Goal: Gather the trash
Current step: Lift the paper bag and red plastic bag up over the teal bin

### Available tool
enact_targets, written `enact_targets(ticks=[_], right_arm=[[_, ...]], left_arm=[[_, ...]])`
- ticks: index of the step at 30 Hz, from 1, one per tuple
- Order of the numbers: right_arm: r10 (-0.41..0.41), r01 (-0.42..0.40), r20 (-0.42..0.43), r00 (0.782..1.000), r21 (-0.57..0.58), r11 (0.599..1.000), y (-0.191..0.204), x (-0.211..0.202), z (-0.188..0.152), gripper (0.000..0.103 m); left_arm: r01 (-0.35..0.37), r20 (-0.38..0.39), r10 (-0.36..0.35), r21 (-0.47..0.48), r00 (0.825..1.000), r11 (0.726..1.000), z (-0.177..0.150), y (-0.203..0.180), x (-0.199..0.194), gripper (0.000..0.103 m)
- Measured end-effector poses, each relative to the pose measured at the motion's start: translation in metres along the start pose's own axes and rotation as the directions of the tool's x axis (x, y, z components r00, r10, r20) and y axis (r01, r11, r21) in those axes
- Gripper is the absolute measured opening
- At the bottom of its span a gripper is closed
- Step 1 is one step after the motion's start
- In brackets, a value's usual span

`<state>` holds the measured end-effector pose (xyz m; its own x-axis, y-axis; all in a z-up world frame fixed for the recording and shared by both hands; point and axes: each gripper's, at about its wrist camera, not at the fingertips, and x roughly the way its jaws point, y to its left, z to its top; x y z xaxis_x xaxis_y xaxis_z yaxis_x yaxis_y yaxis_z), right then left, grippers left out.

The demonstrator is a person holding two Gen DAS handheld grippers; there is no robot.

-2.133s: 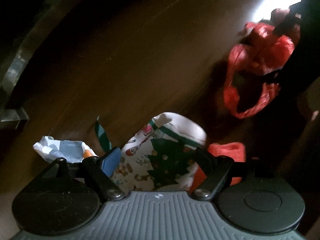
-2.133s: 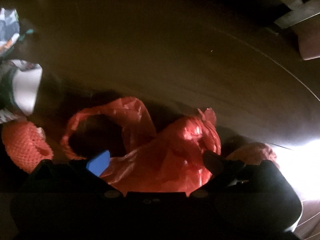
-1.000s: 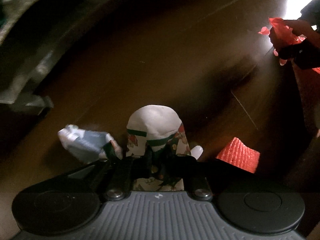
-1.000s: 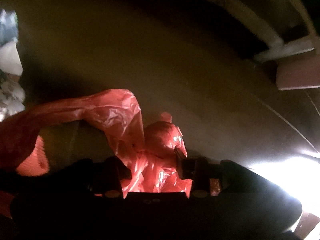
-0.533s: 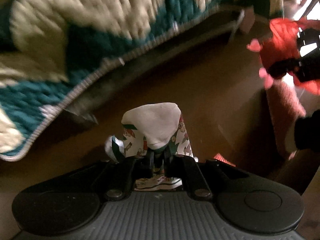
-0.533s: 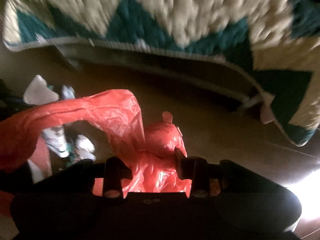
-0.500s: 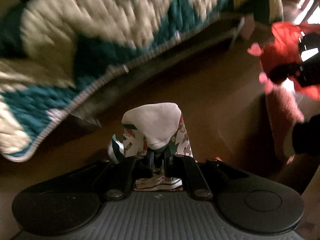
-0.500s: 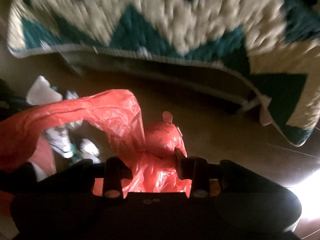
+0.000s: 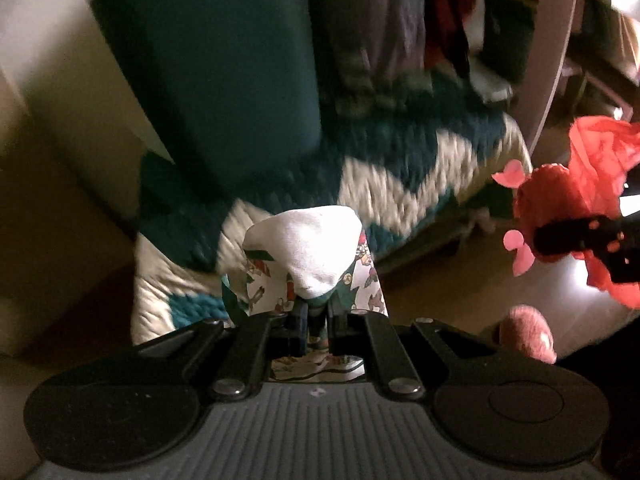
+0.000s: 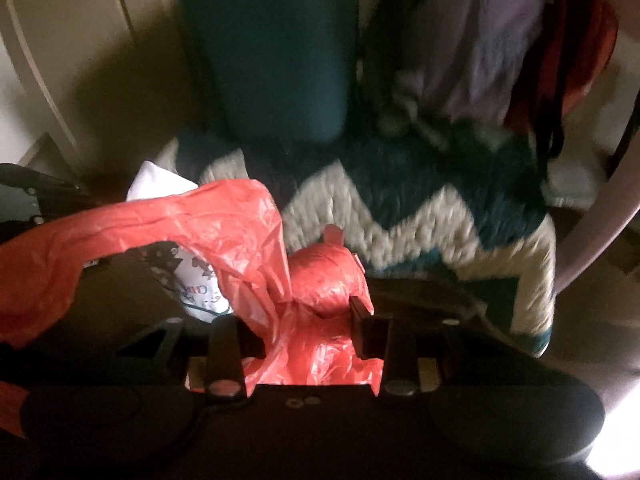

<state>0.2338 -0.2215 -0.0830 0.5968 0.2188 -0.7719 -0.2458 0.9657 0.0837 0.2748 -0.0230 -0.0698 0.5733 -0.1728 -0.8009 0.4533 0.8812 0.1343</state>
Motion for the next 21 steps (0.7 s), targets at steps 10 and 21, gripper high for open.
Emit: enact_targets(ticks=[10, 21], right_arm=[[-0.050, 0.067, 0.178, 0.983, -0.091, 0.994, 0.028, -0.090, 0.049, 0.035], [-0.057, 0.102, 0.313, 0.948, -0.129, 0.986, 0.040, -0.141, 0.113, 0.035]], left_arm=[[-0.088, 0.206, 0.099, -0.066, 0.974, 0.994, 0.054, 0.011, -0.109, 0.008], [-0.152, 0.302, 0.189, -0.142, 0.934, 0.978, 0.119, 0.027, -0.166, 0.008]])
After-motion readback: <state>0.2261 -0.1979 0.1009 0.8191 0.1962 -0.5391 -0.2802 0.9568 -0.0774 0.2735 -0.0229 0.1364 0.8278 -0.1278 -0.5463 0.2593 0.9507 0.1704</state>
